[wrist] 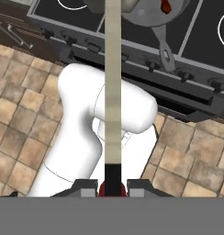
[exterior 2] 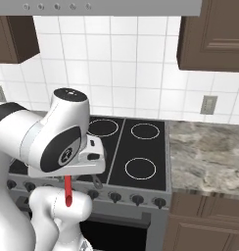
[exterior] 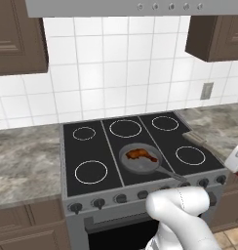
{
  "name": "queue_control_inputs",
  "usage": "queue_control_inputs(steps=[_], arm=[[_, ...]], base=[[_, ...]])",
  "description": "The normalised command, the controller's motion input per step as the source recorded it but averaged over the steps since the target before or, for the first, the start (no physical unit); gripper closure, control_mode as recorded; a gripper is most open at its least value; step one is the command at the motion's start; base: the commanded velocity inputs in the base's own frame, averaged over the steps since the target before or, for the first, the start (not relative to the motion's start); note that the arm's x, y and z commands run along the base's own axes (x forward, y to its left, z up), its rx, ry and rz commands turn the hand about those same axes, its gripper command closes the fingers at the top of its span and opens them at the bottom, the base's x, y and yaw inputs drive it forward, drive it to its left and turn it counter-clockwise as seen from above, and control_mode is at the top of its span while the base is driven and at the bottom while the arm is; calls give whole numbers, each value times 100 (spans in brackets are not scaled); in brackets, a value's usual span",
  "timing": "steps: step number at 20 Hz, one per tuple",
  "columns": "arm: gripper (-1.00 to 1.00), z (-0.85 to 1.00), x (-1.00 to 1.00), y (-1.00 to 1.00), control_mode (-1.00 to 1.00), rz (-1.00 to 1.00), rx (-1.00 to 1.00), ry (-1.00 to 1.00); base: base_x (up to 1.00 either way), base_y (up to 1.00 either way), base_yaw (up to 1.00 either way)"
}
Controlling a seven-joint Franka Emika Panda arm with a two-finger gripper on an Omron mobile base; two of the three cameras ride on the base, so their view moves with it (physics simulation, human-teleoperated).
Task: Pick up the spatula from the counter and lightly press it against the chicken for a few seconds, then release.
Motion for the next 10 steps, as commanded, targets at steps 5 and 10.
queue_control_inputs(steps=[5,10], arm=[[100,-1,0,0,-100,1,0,0],[100,-4,0,3,-100,2,0,1]], base=[[0,3,1],[0,0,0]])
